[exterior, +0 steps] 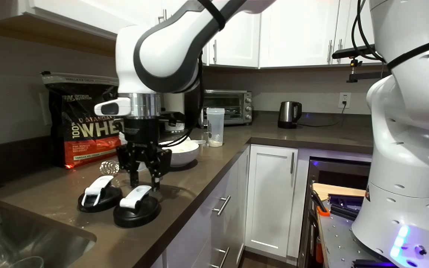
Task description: Pick up the black lid on the left and place it on top of the bottle on the right
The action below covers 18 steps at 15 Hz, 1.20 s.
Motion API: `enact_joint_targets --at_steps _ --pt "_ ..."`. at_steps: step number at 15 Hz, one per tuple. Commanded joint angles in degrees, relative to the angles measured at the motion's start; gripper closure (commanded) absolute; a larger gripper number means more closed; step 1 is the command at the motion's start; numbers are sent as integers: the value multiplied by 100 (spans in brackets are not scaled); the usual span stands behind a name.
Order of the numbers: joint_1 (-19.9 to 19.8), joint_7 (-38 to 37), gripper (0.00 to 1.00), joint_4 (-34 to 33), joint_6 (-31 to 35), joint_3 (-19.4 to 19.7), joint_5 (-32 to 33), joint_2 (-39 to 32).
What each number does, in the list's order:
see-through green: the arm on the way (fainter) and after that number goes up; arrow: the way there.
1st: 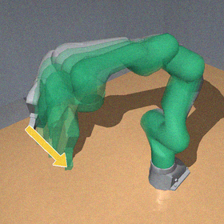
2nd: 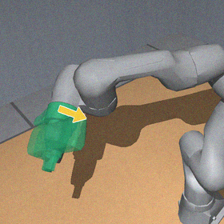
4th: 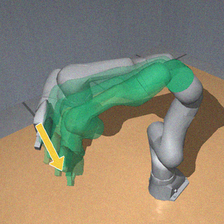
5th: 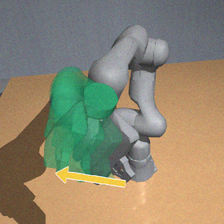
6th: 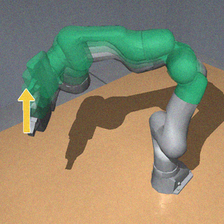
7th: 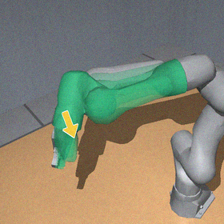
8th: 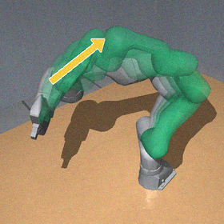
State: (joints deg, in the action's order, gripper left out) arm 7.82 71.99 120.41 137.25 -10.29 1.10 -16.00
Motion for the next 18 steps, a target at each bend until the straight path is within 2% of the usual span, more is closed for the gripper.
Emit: enact_joint_targets --at_steps 1,2,6,11,12,13,14,18 --pt "-88 -36 22 -68 10 -74 37 -66" --pt "-87 -38 21 -75 7 -79 32 -75" --pt "-74 -39 28 -92 -7 -116 6 -94" --pt "-61 -29 29 -117 -26 -183 -9 -107" --pt "-61 -30 38 -125 -30 -191 -11 -109" --pt "-63 -21 54 -131 -32 -201 -16 -110" --pt "-66 -16 58 -134 -31 -208 -19 -111" --pt "-74 -11 84 -124 -37 -214 -16 -86"
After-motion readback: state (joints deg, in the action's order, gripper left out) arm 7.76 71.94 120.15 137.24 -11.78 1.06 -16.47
